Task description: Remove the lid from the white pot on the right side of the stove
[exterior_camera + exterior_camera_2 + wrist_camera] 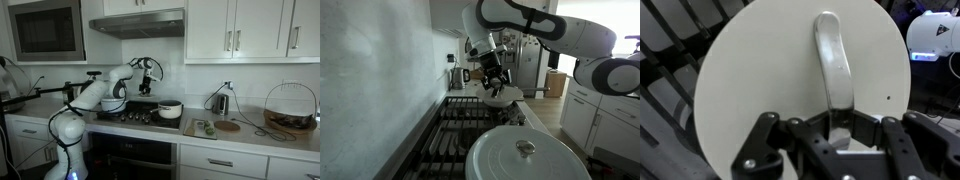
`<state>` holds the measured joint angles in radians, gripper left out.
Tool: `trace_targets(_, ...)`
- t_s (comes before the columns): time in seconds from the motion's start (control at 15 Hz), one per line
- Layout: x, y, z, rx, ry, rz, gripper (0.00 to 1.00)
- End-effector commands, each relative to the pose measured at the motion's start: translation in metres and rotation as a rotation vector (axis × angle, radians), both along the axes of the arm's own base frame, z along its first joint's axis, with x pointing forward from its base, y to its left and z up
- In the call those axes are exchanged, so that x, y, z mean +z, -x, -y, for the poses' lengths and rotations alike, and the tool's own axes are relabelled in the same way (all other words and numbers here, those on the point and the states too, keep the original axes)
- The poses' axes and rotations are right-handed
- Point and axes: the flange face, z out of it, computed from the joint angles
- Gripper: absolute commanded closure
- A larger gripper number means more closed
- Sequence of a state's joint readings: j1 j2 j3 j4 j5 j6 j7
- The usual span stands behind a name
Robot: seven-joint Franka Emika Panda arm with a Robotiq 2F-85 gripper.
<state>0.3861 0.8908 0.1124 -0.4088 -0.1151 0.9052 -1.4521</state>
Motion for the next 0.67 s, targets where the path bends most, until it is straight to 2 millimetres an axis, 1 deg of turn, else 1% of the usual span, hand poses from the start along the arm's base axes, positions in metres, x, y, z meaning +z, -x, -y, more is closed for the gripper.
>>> trace_targets(0.0, -0.006, 0.007, -0.008, 0.033, 0.004, -0.033, 1.0)
trace_targets(0.27, -0.026, 0.002, -0.014, 0.038, -0.009, -0.058, 1.0)
trace_targets(0.6, -0.037, -0.003, -0.014, 0.028, -0.021, -0.065, 1.0)
